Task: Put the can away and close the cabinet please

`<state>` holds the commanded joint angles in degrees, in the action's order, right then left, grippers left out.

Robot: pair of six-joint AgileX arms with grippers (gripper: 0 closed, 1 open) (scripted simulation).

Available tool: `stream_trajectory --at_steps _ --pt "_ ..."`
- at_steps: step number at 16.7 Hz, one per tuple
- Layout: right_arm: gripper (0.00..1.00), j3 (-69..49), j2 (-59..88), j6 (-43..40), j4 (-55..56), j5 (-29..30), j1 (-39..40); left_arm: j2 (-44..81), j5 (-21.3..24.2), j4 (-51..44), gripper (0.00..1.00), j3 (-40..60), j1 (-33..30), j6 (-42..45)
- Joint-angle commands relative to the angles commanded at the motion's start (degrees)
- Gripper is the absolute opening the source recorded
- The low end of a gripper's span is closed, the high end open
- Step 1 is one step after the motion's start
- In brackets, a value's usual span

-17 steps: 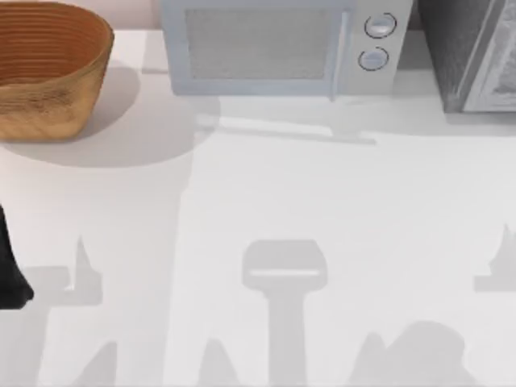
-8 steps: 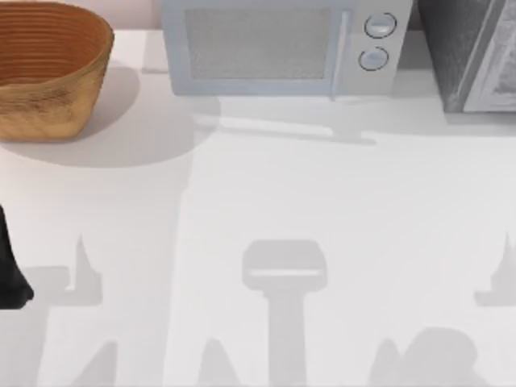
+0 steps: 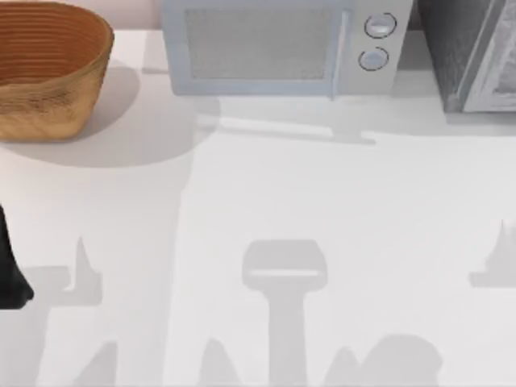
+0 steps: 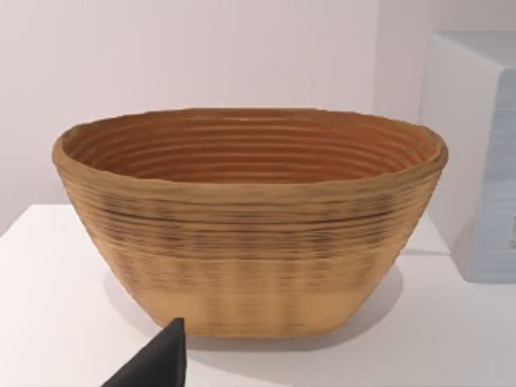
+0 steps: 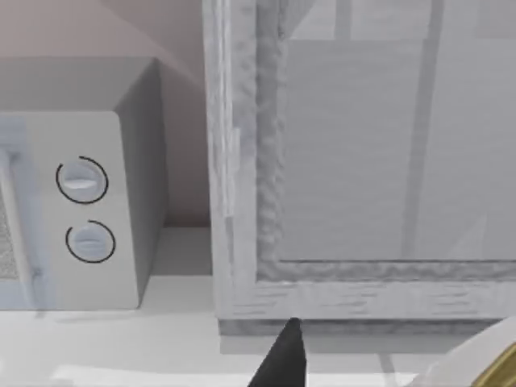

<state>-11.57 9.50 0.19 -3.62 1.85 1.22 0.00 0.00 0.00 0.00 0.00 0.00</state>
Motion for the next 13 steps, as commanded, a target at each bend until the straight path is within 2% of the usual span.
stream_trajectory --at_steps 6,13 --pt "0.00 -25.48 18.72 0.30 -4.98 2.09 2.57 0.00 0.00 0.00 1.00 0.00 0.00 0.00" --pt "0.00 -48.35 35.97 0.40 -10.53 4.94 4.98 0.00 0.00 0.00 1.00 0.00 0.00 0.00"
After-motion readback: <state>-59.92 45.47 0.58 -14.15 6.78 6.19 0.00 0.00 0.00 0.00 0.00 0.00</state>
